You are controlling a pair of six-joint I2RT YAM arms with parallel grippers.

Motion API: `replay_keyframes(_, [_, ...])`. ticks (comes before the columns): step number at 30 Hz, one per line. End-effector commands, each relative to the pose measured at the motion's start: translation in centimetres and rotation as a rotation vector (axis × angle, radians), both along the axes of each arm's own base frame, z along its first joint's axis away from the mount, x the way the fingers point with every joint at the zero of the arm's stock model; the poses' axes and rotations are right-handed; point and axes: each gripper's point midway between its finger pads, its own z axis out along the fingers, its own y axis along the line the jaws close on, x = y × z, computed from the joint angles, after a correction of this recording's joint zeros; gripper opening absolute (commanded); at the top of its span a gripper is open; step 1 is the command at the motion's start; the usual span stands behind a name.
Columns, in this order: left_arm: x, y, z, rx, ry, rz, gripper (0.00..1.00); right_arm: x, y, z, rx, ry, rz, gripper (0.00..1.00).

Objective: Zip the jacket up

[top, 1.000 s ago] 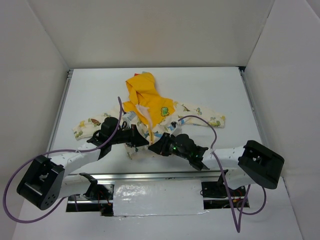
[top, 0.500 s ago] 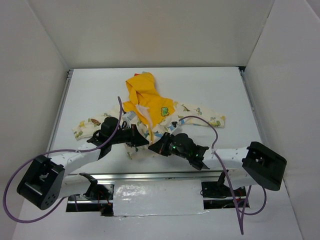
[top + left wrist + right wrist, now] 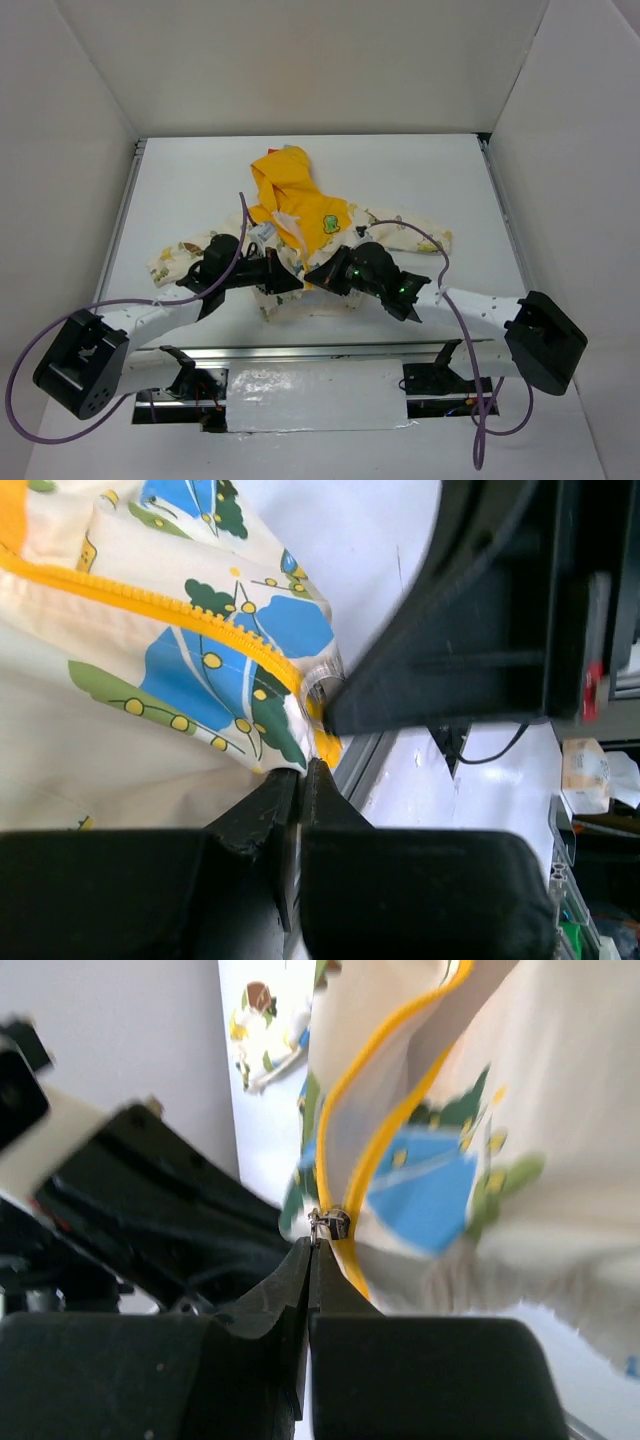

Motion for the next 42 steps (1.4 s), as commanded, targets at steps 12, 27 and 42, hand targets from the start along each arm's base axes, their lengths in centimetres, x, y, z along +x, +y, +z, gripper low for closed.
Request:
replay_keyframes(12, [-2.7,-1.2,-1.5,0.045,0.030,-0.104,0.00,7.1,-0.6,5.2,0.127,-0.061,-0.057,0.00])
replay_keyframes(27, [-3.4,-0.5,-3.5,0.181,0.070,0.057,0.00,37.6,-15.5,12.7,0.042,-0.109,-0.493,0.00])
replay_keyframes(42, [1.0,0.3,-4.4,0.319,0.089,0.266,0.44,36.8,-15.4,25.2,-0.047,-0.455,-0.297,0.51])
